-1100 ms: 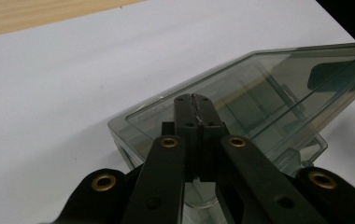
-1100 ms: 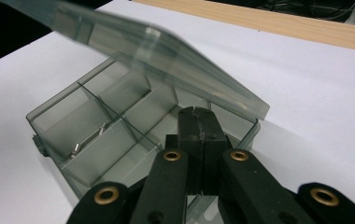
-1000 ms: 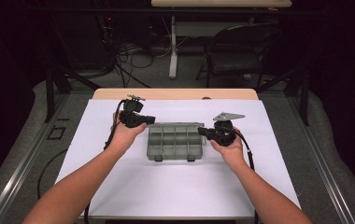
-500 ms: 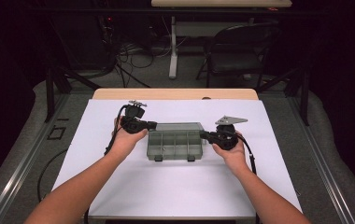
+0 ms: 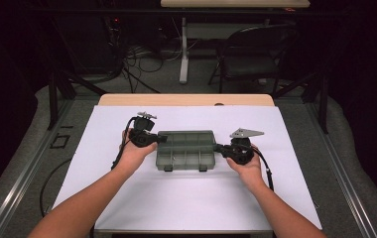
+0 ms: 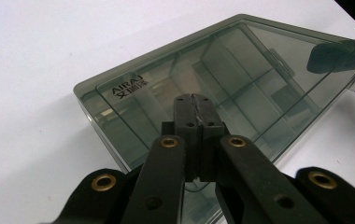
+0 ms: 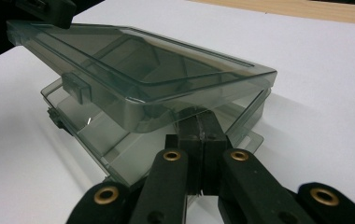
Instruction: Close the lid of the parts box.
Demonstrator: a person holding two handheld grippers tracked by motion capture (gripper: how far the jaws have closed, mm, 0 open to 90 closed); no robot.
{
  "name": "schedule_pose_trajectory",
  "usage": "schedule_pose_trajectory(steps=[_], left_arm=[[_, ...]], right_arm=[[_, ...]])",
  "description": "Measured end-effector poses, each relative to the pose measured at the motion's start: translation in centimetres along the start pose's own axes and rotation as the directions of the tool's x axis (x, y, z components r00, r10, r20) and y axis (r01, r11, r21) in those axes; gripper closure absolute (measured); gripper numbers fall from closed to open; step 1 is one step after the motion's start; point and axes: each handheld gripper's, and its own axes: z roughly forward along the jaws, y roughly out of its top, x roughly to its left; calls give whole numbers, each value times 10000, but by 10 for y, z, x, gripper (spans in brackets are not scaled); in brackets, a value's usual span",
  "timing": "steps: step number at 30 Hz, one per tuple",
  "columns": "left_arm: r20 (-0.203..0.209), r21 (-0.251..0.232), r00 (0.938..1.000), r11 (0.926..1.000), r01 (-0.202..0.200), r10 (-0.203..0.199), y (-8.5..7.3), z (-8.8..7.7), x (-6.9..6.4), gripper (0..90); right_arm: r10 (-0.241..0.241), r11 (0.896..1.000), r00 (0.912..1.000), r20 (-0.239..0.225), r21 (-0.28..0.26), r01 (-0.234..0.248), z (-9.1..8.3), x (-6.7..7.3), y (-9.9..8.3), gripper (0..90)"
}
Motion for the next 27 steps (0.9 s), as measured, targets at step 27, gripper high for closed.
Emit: schedule_pose_trajectory(steps=[27], left_arm=[[82,39,9999,9999,-115,115,-15,8,-6,900]], right_arm=[[-443,9986,9990,-6,273,443,-6,11,-17,900]])
